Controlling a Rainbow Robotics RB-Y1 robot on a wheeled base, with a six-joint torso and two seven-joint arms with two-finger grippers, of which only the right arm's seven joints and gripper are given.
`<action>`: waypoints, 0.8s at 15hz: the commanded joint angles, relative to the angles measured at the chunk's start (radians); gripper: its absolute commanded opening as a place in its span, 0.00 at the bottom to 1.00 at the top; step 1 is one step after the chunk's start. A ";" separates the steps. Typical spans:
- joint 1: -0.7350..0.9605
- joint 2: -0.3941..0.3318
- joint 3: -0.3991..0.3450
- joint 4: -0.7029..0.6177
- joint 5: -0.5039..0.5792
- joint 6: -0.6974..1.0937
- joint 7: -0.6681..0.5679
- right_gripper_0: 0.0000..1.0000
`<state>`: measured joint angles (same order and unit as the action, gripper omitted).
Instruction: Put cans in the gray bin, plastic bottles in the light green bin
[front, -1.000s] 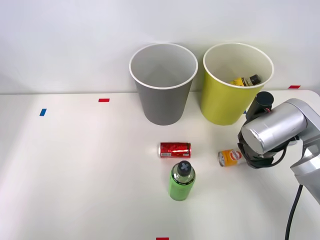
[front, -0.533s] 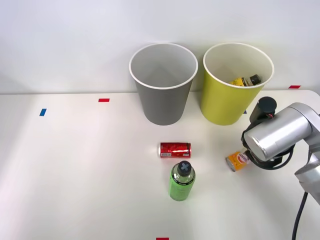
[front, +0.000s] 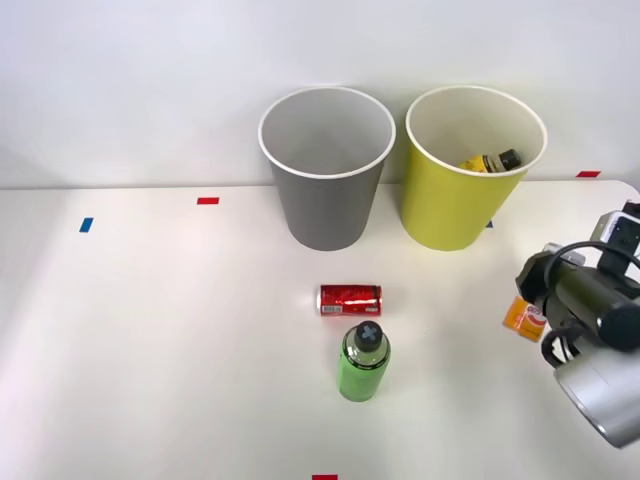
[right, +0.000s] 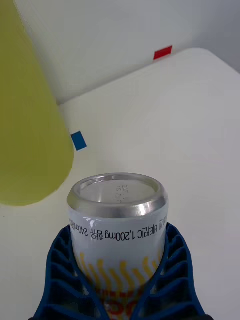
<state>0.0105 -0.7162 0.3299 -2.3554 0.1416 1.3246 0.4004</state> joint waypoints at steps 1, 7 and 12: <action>0.117 -0.057 0.000 -0.058 0.193 -0.297 0.040 0.00; 0.155 -0.037 0.000 -0.134 0.325 -0.568 -0.078 0.00; 0.025 0.052 -0.022 -0.119 0.365 -0.808 -0.199 0.00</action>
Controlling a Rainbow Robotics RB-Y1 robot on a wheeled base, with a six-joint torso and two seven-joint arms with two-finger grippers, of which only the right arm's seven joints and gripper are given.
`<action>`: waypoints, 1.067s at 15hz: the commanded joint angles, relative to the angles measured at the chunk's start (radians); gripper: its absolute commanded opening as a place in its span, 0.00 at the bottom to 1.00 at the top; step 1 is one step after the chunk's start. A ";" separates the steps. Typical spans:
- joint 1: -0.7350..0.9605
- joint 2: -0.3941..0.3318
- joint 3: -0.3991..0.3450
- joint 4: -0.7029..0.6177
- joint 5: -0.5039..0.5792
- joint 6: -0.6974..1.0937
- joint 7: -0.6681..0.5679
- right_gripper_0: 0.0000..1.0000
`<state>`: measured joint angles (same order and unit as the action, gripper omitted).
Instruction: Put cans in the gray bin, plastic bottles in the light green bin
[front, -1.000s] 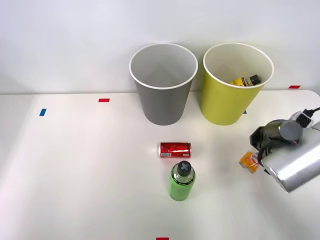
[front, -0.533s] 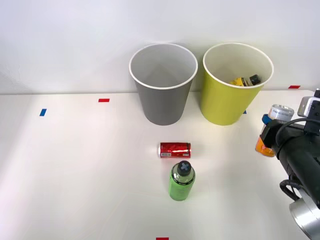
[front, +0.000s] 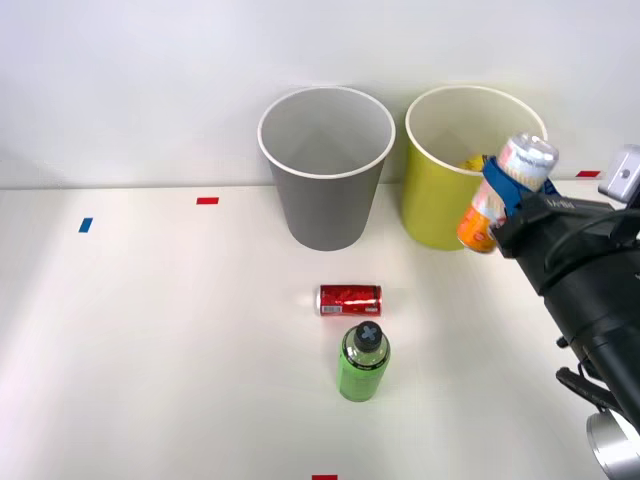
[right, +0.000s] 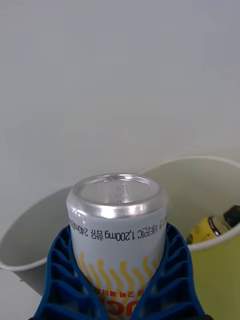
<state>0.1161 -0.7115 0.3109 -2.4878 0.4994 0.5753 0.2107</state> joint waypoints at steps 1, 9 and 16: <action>-0.125 0.063 0.001 0.056 0.007 -0.126 -0.014 0.00; -0.532 0.231 0.053 0.526 0.062 -0.419 0.009 0.00; -0.716 0.280 0.126 0.790 0.180 -0.419 0.018 0.00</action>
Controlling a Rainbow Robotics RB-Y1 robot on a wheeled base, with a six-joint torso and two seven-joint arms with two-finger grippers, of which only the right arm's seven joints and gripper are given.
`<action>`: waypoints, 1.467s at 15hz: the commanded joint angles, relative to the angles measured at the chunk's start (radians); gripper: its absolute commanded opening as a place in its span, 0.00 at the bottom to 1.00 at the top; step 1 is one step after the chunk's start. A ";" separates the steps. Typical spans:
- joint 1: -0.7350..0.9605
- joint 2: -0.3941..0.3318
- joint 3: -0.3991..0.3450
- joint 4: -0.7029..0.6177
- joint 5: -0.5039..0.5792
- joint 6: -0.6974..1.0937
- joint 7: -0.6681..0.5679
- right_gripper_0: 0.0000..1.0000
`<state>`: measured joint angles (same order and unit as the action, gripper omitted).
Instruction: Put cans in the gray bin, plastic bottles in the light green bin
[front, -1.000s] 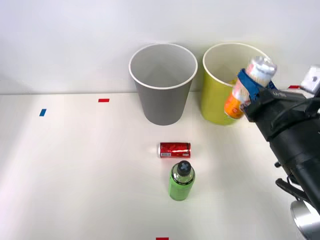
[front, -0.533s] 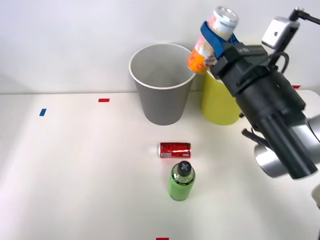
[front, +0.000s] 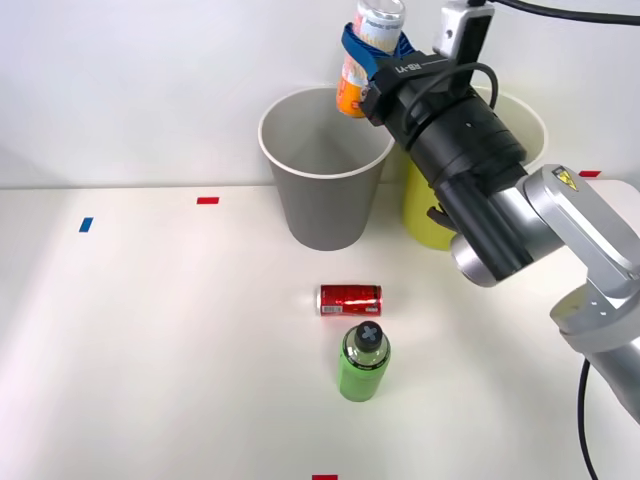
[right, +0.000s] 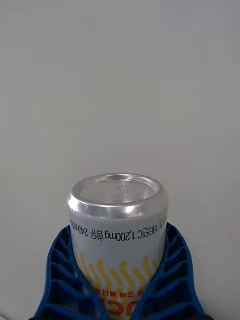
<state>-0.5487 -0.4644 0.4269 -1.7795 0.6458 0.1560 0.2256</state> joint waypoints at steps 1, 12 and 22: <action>-0.063 0.044 0.012 0.103 0.038 0.000 0.003 0.00; -0.083 0.041 0.047 0.127 0.045 0.007 0.014 0.00; -0.120 0.092 0.104 0.127 0.045 0.119 0.001 1.00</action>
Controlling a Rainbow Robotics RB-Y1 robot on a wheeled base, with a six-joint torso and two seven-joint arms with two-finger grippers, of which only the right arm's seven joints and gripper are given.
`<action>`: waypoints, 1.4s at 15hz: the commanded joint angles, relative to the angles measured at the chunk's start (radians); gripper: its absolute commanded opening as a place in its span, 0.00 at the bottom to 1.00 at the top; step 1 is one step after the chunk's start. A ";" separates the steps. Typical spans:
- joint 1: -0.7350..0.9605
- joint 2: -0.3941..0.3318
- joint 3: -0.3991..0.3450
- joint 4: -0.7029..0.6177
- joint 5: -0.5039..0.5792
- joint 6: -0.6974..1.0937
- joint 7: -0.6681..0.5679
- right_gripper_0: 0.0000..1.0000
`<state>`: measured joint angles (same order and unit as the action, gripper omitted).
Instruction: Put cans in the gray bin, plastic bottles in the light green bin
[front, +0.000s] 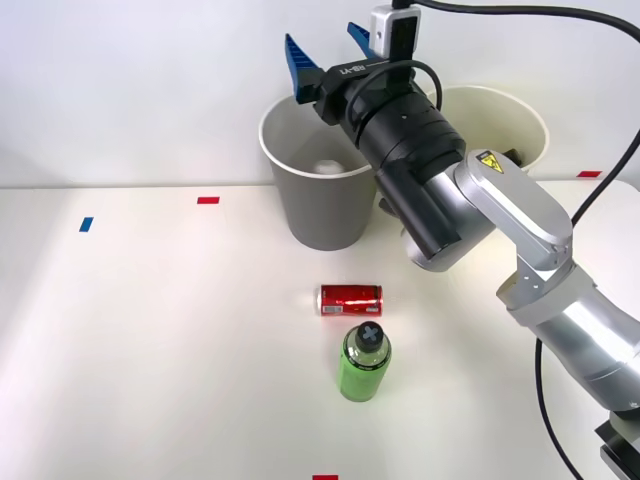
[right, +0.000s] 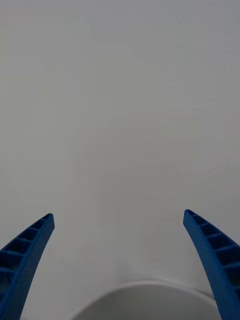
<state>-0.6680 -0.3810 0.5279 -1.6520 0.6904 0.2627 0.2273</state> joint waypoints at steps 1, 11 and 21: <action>0.001 0.005 0.003 0.000 0.000 0.010 0.000 1.00; 0.234 -0.068 -0.201 -0.272 -0.055 -0.083 -0.026 1.00; 0.824 -0.127 -0.451 -0.568 -0.269 -0.095 -0.042 1.00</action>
<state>0.0984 -0.4922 0.0955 -2.2045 0.4371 0.1757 0.1863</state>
